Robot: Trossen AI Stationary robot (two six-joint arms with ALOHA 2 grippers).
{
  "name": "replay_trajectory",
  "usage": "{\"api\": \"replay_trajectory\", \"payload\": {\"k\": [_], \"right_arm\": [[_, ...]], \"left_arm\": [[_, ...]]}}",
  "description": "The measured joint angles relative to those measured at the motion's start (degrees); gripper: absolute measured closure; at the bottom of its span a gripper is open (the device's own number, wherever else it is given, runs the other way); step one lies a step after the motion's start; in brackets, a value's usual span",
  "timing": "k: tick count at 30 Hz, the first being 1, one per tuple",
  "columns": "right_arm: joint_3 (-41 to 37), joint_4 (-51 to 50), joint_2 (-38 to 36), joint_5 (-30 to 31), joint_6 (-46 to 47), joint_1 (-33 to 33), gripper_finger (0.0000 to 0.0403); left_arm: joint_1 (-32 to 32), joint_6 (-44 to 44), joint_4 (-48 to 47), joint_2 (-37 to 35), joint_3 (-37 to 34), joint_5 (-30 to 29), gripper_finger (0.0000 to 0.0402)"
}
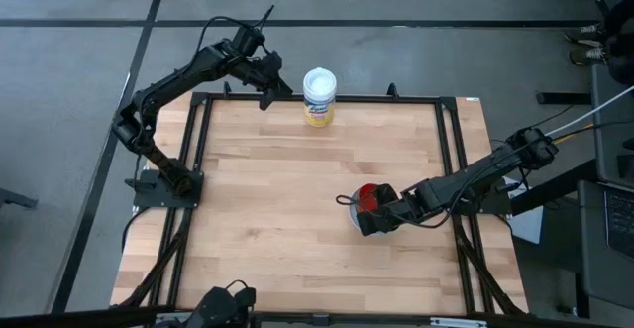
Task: Nest bowls inside each other
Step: Stack the red bowl on top of the stacked bowls, then return to Home Position
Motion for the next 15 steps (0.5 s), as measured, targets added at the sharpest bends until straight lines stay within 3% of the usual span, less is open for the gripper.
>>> {"api": "replay_trajectory", "payload": {"k": [6,11,15], "right_arm": [[1.4,-0.3,-1.4,8.4,0.4,-0.2,0.0402],[1.4,-4.1,-1.7,7.7,0.3,-1.2,0.0402],[1.5,0.6,-2.4,8.9,-1.4,-1.2,0.0403]], "left_arm": [[0.3,0.8,-1.4,0.0,0.0,0.0,0.0320],[0.4,0.8,-1.4,0.0,0.0,0.0,0.0320],[0.4,0.8,-1.5,0.0,0.0,0.0,0.0320]]}}
